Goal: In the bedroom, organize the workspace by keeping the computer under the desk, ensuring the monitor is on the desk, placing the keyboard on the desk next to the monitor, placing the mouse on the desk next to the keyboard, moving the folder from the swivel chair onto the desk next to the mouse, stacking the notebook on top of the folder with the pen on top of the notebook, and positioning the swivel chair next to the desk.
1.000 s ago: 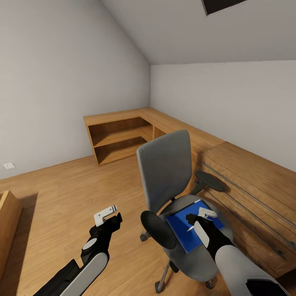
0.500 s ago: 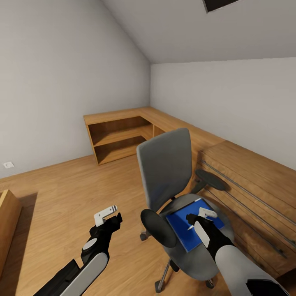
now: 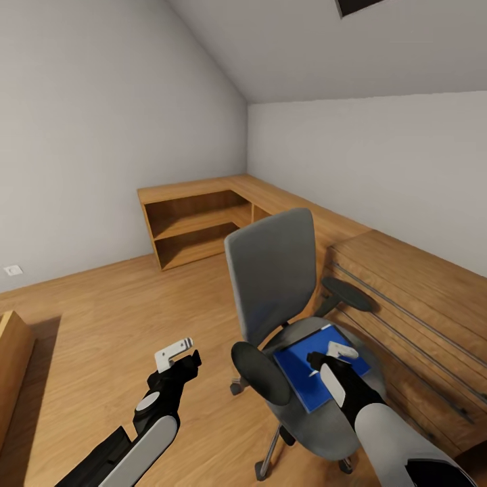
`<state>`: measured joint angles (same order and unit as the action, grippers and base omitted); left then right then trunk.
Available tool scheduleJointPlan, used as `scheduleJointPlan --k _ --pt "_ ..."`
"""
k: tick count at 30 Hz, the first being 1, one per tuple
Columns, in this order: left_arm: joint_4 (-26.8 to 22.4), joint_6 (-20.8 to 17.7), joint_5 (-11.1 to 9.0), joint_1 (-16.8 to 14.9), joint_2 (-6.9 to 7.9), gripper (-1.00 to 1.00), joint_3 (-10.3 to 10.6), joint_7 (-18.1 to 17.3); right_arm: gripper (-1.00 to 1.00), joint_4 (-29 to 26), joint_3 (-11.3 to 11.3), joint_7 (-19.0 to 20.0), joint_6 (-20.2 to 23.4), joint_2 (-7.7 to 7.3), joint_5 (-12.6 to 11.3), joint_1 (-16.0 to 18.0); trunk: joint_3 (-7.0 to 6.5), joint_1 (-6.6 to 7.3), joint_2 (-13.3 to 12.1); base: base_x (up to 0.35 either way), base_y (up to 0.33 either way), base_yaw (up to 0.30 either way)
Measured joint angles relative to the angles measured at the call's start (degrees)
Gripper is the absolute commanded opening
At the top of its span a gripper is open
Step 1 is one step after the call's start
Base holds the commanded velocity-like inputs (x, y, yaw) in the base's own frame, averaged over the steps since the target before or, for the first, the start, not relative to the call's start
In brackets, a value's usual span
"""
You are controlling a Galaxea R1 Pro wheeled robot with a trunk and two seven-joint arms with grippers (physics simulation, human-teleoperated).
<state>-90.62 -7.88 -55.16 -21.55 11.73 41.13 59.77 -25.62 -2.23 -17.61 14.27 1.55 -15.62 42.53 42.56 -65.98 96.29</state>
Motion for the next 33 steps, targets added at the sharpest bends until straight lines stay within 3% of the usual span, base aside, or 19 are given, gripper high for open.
scheduleJointPlan --k 9,22,27,33 --pt "0.0 0.0 0.0 0.0 0.0 1.0 0.0 0.0 1.0 0.0 -2.2 -0.08 0.42 0.04 0.2 0.0 0.0 0.0 0.0 0.0 0.0 0.0" --pt "0.0 0.0 0.0 0.01 0.0 1.0 0.0 0.0 1.0 0.0 -2.35 -0.09 0.46 0.07 0.22 0.0 0.0 0.0 0.0 0.0 0.0 0.0" --pt "0.0 0.0 0.0 0.0 -0.05 1.0 0.0 0.0 1.0 0.0 -2.35 -0.09 0.47 0.07 0.21 0.0 0.89 -1.09 1.99 0.0 0.0 0.0" --pt "0.0 0.0 0.0 0.0 -0.02 1.0 0.0 0.0 1.0 0.0 -2.35 -0.09 0.47 0.07 0.22 0.0 0.9 -1.1 2.01 0.0 0.0 0.0"
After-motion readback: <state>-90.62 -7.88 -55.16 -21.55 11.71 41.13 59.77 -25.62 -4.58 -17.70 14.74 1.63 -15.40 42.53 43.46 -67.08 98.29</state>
